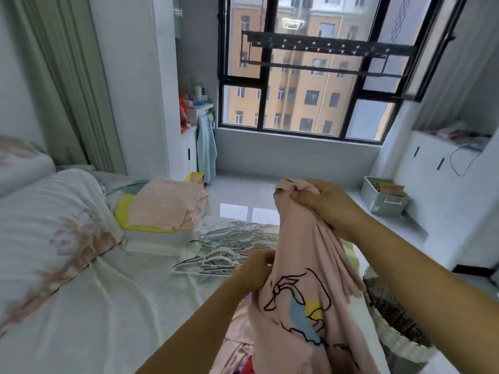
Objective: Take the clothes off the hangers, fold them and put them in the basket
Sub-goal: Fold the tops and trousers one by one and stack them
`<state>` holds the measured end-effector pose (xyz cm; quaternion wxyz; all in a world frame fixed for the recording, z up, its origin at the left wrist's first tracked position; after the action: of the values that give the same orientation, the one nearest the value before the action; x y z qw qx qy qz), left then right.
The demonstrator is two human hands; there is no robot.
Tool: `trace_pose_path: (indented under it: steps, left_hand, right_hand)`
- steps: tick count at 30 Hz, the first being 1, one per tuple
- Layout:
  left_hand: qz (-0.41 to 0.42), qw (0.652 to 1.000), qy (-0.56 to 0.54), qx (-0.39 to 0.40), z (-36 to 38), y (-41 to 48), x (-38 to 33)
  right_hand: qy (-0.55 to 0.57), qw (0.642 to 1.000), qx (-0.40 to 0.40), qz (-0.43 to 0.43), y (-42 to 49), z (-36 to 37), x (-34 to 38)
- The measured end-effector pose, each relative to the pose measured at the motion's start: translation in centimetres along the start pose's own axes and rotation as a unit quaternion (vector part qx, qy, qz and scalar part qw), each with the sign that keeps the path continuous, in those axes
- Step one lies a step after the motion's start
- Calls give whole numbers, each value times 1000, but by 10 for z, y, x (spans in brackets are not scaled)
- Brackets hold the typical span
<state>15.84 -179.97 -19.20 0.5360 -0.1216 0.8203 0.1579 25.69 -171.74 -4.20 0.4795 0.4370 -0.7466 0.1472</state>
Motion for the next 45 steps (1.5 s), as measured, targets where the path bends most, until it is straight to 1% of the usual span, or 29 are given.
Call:
trace_pose_path:
  steps: [2, 3, 4, 5, 6, 7, 10, 12, 16, 19, 22, 25, 28, 30, 33, 35, 37, 38, 40, 42, 43, 45]
  left_hand:
    - [-40, 998, -43, -11, -13, -8, 26]
    - [-84, 992, -90, -35, -24, -12, 37]
    - [-126, 978, -154, -60, -37, -18, 49]
    - [-140, 963, -218, -80, -50, -24, 58]
    - [-139, 952, -257, -92, -66, -26, 64]
    - [-128, 953, -255, -99, -86, -29, 68]
    - [-85, 972, -184, -121, -158, -25, 70]
    - [-66, 981, -141, -115, -205, -18, 65]
    - [-15, 999, -6, -45, -273, -2, 45]
    - [6, 994, 110, -5, -308, 12, 30]
    - [19, 985, 168, -31, -338, 23, 20]
    - [12, 979, 196, -52, -365, 27, 11]
    - [-24, 979, 201, -29, -383, 25, 5]
    - [-42, 978, 201, -32, -390, 20, 3]
    - [-60, 978, 191, -56, -397, 8, -2]
    - [-73, 975, 198, -71, -400, 1, -10]
    - [-73, 978, 185, -57, -400, -3, -17]
    - [-72, 980, 180, -37, -398, -5, -20]
    - [-88, 975, 203, 11, -394, -10, -24]
    - [-124, 965, 226, 45, -392, -17, -23]
    - [-147, 963, 221, 52, -392, -21, -19]
    - [-183, 964, 190, 41, -392, -28, -10]
  right_hand:
    - [2, 1000, -9, 7, 11, 0, 13]
    - [4, 1000, -6, 17, 18, 1, 19]
    - [5, 999, -2, 31, 25, 3, 24]
    - [4, 999, -2, 47, 31, 6, 27]
    - [0, 998, -6, 60, 39, 8, 30]
    - [-3, 997, -12, 71, 47, 11, 32]
    - [-27, 995, -35, 91, 69, 18, 33]
    - [-22, 994, -36, 99, 81, 22, 33]
    - [25, 990, -55, 127, 104, 37, 18]
    - [69, 982, -102, 142, 122, 55, 7]
    - [61, 984, -124, 117, 136, 70, 8]
    - [31, 994, -80, 63, 144, 79, 16]
    - [-15, 999, -16, 33, 148, 78, 28]
    - [-25, 999, 38, 21, 152, 75, 36]
    - [-115, 986, 117, 27, 157, 73, 42]
    - [-183, 973, 140, 36, 160, 73, 41]
    - [-260, 953, 156, 27, 162, 75, 40]
    - [-280, 946, 160, 23, 163, 75, 38]
    - [-258, 949, 176, 33, 162, 72, 34]
    - [-193, 960, 198, 49, 157, 69, 33]
    - [-168, 963, 204, 54, 156, 68, 32]
    - [-153, 964, 212, 43, 154, 67, 31]
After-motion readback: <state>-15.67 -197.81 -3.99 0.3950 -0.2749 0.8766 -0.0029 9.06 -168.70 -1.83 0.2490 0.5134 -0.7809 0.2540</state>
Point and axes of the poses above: each hand's wrist, its own y-axis towards the middle knuckle, its own z-axis out of the palm, x = y × z, the point moved 3 cm from there along y, towards the middle knuckle, and after that the axes turned 5 degrees about -y, right-handed, at the moved point
